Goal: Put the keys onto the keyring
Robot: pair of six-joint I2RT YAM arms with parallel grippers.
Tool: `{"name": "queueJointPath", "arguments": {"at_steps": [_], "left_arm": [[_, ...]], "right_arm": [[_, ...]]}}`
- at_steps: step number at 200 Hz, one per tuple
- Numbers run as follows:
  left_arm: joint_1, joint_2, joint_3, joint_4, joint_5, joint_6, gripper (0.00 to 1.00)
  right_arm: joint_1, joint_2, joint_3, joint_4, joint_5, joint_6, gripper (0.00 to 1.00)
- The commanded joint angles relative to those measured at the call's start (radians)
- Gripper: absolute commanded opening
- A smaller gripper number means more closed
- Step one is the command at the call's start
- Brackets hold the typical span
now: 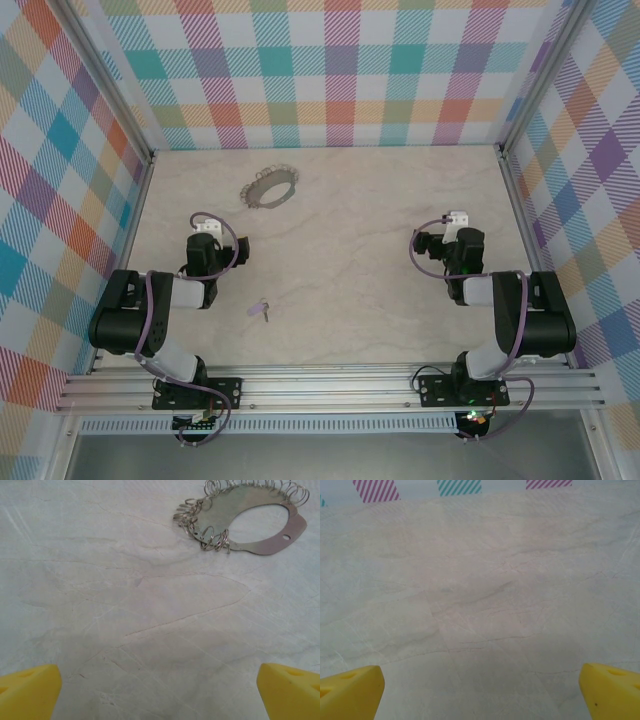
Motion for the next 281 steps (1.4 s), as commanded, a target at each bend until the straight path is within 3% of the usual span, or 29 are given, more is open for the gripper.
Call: {"name": "queueJointPath", "arguments": {"at_steps": [1, 47, 70, 92, 126, 145, 166, 203, 236, 281], "left_arm": [[0.01, -0.07, 0.081, -0.128, -0.014, -0.02, 1.0], [0.01, -0.154, 0.125, -0.258, -0.023, -0.022, 0.99], [0.01, -0.206, 0.194, -0.386, -0.024, -0.034, 0.99], [0.01, -0.239, 0.28, -0.518, 0.021, -0.049, 0.99], [-0.003, -0.242, 0.409, -0.662, 0.066, -0.149, 0.99], [-0.007, -0.178, 0.533, -0.798, 0.129, -0.233, 0.97], [-0.024, -0.078, 0.657, -0.895, 0.247, -0.269, 0.89], [-0.094, 0.075, 0.809, -0.966, 0.31, -0.25, 0.86], [-0.135, 0.237, 0.985, -1.077, 0.273, -0.238, 0.84], [-0.175, 0.485, 1.248, -1.188, 0.278, -0.166, 0.68]], "right_arm": [[-0.004, -0.083, 0.055, -0.119, -0.016, -0.007, 1.0], [-0.005, -0.212, 0.087, -0.301, 0.035, 0.047, 1.0], [-0.004, -0.267, 0.175, -0.503, 0.054, 0.158, 1.0], [-0.005, -0.303, 0.247, -0.674, 0.156, 0.316, 1.0], [-0.004, -0.348, 0.25, -0.722, -0.048, 0.383, 1.0], [0.009, -0.364, 0.22, -0.71, -0.211, 0.429, 0.99], [0.071, -0.376, 0.208, -0.752, -0.252, 0.458, 0.95], [0.212, -0.404, 0.167, -0.792, -0.233, 0.538, 0.93], [0.341, -0.403, 0.118, -0.768, -0.171, 0.611, 0.92], [0.435, -0.362, 0.123, -0.783, -0.098, 0.636, 0.91]]}}
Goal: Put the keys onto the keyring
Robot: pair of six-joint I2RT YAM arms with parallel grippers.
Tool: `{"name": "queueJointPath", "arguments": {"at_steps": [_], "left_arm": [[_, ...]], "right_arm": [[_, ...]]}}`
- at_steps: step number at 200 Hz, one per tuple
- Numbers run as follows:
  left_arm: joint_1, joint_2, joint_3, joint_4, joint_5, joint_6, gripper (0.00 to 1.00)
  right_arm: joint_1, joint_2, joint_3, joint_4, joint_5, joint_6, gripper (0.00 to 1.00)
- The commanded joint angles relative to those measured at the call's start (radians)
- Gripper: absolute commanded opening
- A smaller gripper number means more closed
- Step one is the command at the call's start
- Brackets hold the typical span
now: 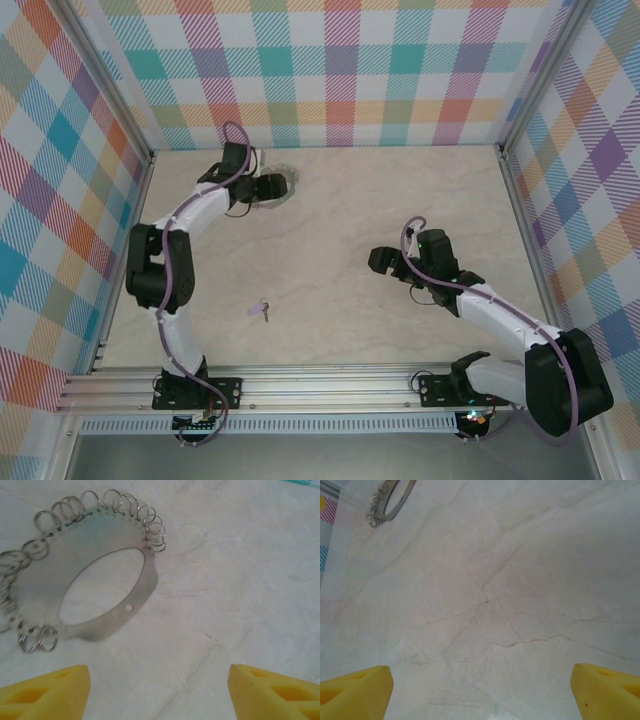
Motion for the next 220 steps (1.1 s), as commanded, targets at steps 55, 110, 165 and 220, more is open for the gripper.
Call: {"name": "queueJointPath", "arguments": {"at_steps": [55, 110, 165, 220], "left_arm": [[-0.036, 0.352, 0.437, -0.22, -0.001, 0.078, 0.62], [-0.044, 0.505, 0.651, -0.272, -0.013, 0.075, 0.62], [-0.045, 0.615, 0.8, -0.3, -0.017, 0.048, 0.62], [-0.045, 0.687, 0.903, -0.335, -0.021, 0.048, 0.61]], "right_arm": [[0.072, 0.046, 0.028, -0.031, 0.058, 0.04, 0.91], [0.088, 0.057, 0.035, -0.036, 0.067, 0.045, 0.91], [0.095, 0.044, 0.046, -0.051, 0.076, 0.042, 0.91], [0.1, 0.035, 0.037, -0.05, 0.079, 0.046, 0.9]]}}
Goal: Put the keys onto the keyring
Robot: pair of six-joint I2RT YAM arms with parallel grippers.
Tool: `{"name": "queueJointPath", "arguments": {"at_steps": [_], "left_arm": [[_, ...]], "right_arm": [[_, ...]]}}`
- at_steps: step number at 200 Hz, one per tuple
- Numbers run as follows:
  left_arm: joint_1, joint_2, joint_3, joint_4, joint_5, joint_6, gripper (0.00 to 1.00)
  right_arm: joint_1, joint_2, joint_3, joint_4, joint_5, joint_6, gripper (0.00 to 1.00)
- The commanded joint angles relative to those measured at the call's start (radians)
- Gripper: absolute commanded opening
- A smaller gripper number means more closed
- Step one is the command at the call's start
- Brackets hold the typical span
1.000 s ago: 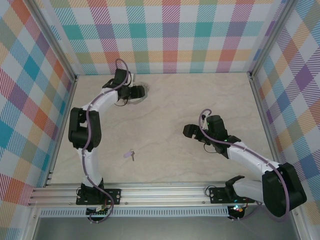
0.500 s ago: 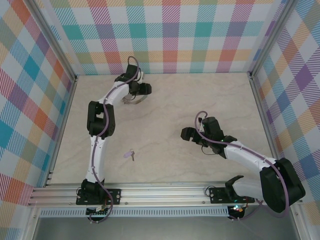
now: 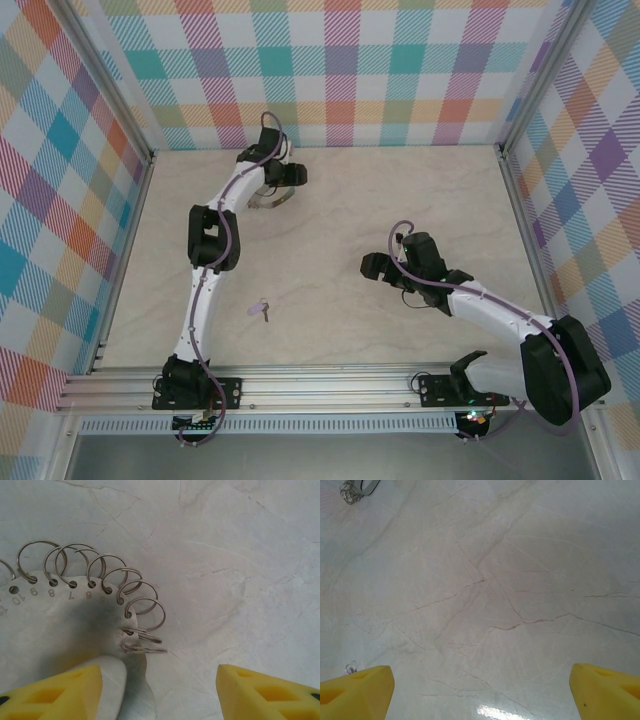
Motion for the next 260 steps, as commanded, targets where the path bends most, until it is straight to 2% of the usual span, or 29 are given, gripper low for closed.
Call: {"name": "queueJointPath", "arguments": {"at_steps": [1, 68, 133, 216, 260], "left_arm": [[-0.008, 0.017, 0.04, -0.04, -0.013, -0.01, 0.62], [-0.008, 0.065, 0.097, -0.033, -0.005, -0.026, 0.61], [-0.008, 0.089, 0.114, 0.011, 0.026, -0.08, 0.44], [-0.024, 0.073, 0.108, -0.057, 0.045, -0.053, 0.25], [-0.053, -0.001, 0.006, -0.056, 0.045, -0.03, 0.23]], "right_arm": [[0.009, -0.019, 0.016, -0.015, 0.008, 0.012, 0.9], [0.01, -0.049, 0.002, -0.03, 0.011, 0.011, 0.9], [0.011, -0.085, -0.022, -0.04, 0.017, 0.016, 0.89], [0.012, -0.125, -0.055, -0.035, 0.019, 0.03, 0.89], [0.012, -0.147, -0.075, -0.025, 0.02, 0.042, 0.89]]}}
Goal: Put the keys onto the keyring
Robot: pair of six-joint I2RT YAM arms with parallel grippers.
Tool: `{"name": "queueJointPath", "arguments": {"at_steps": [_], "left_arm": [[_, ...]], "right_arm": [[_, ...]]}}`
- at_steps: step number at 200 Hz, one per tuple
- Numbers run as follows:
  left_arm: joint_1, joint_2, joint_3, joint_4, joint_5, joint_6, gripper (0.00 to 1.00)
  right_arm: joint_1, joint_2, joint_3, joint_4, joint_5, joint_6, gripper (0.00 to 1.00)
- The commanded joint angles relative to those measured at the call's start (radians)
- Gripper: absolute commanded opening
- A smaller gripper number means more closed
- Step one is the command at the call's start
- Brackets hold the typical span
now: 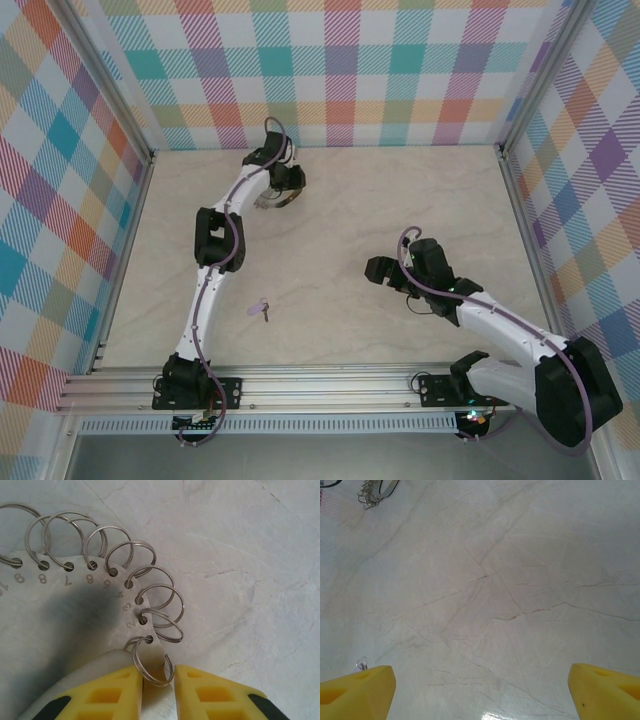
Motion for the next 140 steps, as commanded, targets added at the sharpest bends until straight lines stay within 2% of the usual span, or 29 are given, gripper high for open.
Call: {"name": "queueJointPath", "arguments": {"at_steps": [1, 66, 140], "left_arm": [[-0.035, -0.079, -0.071, -0.037, 0.027, 0.02, 0.23], [-0.102, -0.262, -0.406, 0.044, -0.032, 0.002, 0.23], [-0.173, -0.527, -0.868, 0.248, -0.021, -0.142, 0.23]], "right_arm": [[0.008, -0.022, -0.021, 0.003, 0.013, 0.019, 0.89], [0.009, -0.068, -0.044, 0.009, 0.014, 0.033, 0.89], [0.009, -0.097, -0.075, 0.028, 0.008, 0.043, 0.89]]}}
